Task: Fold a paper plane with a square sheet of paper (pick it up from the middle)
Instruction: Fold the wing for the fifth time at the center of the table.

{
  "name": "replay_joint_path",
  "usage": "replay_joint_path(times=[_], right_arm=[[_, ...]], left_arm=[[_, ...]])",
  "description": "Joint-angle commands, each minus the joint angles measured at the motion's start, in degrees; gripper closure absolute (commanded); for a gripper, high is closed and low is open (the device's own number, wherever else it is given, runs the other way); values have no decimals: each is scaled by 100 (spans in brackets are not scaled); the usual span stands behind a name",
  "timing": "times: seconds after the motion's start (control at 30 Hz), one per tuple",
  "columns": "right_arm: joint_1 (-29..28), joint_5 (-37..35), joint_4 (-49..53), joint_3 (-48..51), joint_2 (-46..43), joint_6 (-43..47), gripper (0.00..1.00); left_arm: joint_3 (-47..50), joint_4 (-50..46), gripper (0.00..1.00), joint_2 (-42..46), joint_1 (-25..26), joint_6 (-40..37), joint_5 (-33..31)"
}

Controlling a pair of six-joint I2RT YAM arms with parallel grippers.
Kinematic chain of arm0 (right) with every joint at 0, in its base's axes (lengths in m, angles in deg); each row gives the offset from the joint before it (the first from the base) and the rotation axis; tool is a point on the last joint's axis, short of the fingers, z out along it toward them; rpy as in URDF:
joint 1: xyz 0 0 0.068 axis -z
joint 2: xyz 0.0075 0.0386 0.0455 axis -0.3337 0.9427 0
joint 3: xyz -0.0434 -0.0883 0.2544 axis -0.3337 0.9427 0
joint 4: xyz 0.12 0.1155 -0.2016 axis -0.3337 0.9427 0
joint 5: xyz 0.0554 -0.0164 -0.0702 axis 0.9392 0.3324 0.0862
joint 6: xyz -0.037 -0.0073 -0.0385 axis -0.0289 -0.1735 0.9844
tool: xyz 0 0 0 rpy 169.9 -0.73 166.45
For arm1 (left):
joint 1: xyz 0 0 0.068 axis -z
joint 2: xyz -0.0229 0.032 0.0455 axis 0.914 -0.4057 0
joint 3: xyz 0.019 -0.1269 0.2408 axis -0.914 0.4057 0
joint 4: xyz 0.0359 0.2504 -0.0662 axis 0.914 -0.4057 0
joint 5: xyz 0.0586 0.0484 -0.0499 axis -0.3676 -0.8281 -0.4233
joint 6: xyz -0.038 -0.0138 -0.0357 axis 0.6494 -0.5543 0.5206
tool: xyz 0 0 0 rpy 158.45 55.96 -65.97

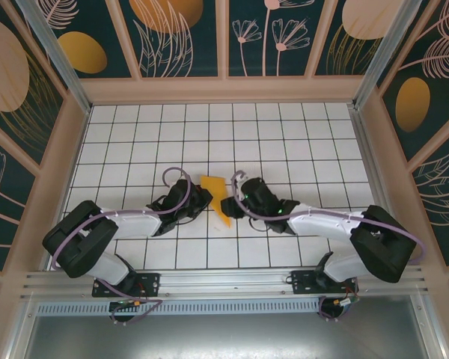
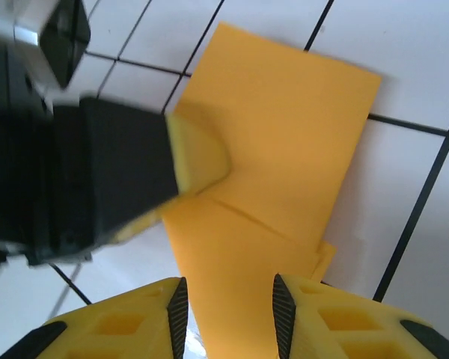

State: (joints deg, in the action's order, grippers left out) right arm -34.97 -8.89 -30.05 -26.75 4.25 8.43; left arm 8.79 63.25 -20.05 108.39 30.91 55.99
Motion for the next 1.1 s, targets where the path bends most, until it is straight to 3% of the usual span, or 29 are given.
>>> replay_joint_path(times=[0.0,0.2,0.43,0.77,0.9,1.07], right_arm=[[-628,-1555,-729,550,-97,607,61],[-1297,-2336,-2328,1435,-275,1477,55],[-1558,-2530,-2702,1242,268,2403,56],[-1652,-2852,-2822,758,1268,3040,59],[-1648,-3309,-2778,501,1617,3266,63],[-1647,-3382,-2878,403,1900,3414,70]], left_arm=[[-15,174,95,-28,46,132,-30],[-88,147,95,-104,92,123,-31],[-141,139,95,-170,128,116,-27],[-159,113,94,-152,148,101,-39],[-163,104,94,-159,152,97,-32],[-176,113,94,-183,152,97,-9]])
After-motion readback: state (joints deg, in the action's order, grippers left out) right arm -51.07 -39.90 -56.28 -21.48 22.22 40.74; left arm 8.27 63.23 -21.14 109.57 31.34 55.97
